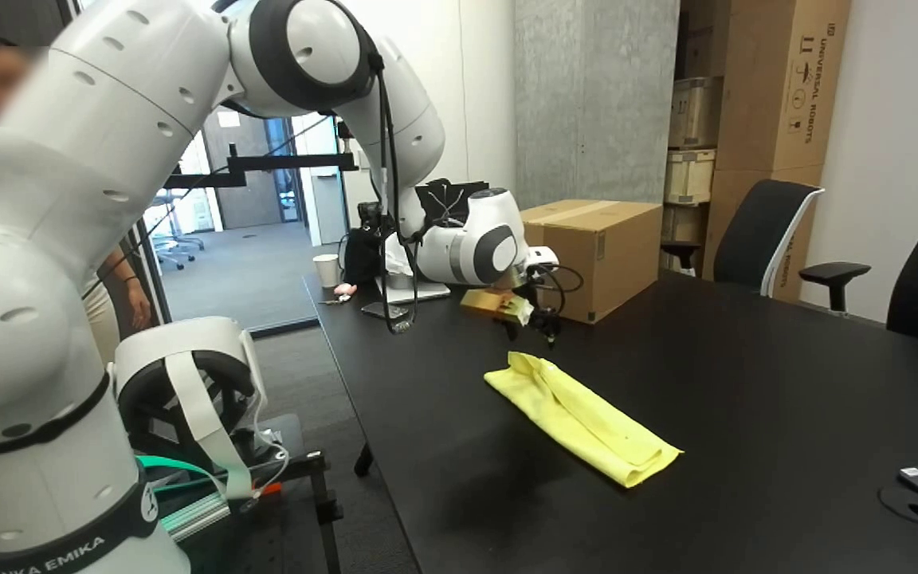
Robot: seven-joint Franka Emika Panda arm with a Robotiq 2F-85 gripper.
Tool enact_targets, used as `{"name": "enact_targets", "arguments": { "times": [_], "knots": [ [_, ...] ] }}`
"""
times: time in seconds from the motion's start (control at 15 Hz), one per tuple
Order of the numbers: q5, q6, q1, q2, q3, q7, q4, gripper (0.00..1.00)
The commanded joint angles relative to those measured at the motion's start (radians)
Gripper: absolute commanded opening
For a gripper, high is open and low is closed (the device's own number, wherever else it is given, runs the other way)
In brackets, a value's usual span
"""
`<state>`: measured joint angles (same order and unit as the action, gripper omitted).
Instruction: Fold the towel in half
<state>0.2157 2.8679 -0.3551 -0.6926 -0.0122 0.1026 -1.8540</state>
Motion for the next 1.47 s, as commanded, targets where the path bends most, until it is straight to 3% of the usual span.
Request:
{"name": "enact_targets", "arguments": {
  "times": [0.0, 0.67, 1.0, 1.27, 1.4],
  "knots": [
    [0.030, -0.141, -0.023, 0.067, 0.030, -0.018, -0.038, 1.00],
    [0.021, -0.594, 0.101, 0.534, -0.060, -0.144, -0.362, 1.00],
    [-0.098, -0.575, 0.161, 0.818, -0.087, -0.147, -0.624, 1.00],
    [-0.221, -0.530, 0.172, 1.036, -0.072, -0.132, -0.830, 1.00],
    [-0.228, -0.483, 0.187, 1.132, -0.066, -0.116, -0.918, 1.00]
  ]
}}
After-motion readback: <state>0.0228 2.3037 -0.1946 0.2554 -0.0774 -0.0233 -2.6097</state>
